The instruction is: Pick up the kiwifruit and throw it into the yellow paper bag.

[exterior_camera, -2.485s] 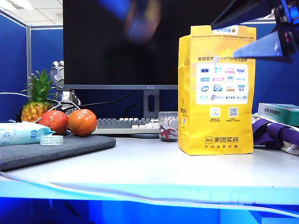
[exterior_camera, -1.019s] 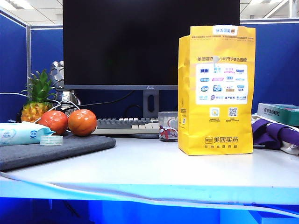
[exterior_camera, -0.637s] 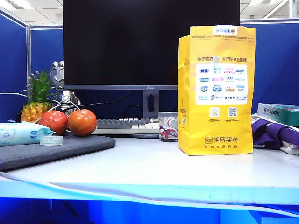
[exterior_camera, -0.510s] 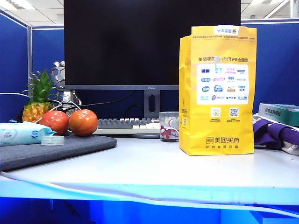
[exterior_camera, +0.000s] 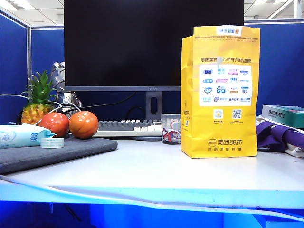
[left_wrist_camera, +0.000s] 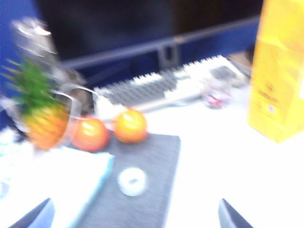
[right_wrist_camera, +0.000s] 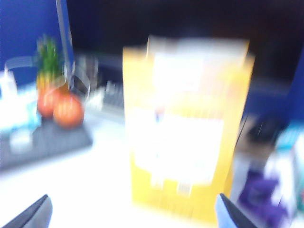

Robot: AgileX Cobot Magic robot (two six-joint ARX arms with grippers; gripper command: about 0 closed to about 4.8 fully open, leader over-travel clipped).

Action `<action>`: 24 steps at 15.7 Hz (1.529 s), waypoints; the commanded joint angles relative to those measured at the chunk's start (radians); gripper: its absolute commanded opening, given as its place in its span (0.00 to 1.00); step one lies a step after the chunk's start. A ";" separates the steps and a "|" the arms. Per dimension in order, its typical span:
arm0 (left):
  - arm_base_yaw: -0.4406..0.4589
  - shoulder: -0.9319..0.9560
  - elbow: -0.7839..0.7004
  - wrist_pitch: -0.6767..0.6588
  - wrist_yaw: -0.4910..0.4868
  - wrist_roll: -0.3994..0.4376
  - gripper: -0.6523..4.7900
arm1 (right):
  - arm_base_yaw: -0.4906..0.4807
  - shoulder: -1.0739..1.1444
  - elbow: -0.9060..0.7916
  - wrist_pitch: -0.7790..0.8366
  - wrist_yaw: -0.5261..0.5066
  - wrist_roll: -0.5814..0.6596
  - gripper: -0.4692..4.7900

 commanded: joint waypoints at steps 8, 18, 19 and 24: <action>0.002 0.012 -0.040 -0.031 0.004 -0.084 1.00 | 0.006 -0.002 -0.052 0.016 -0.046 0.380 1.00; 0.206 -0.304 -0.195 -0.073 0.006 -0.084 1.00 | 0.004 -0.106 -0.235 0.021 -0.046 0.380 1.00; 0.215 -0.317 -0.206 -0.075 0.002 -0.083 1.00 | 0.004 -0.118 -0.252 0.021 -0.046 0.380 1.00; 0.215 -0.317 -0.343 -0.050 0.005 -0.084 1.00 | 0.004 -0.244 -0.325 -0.021 -0.047 0.380 1.00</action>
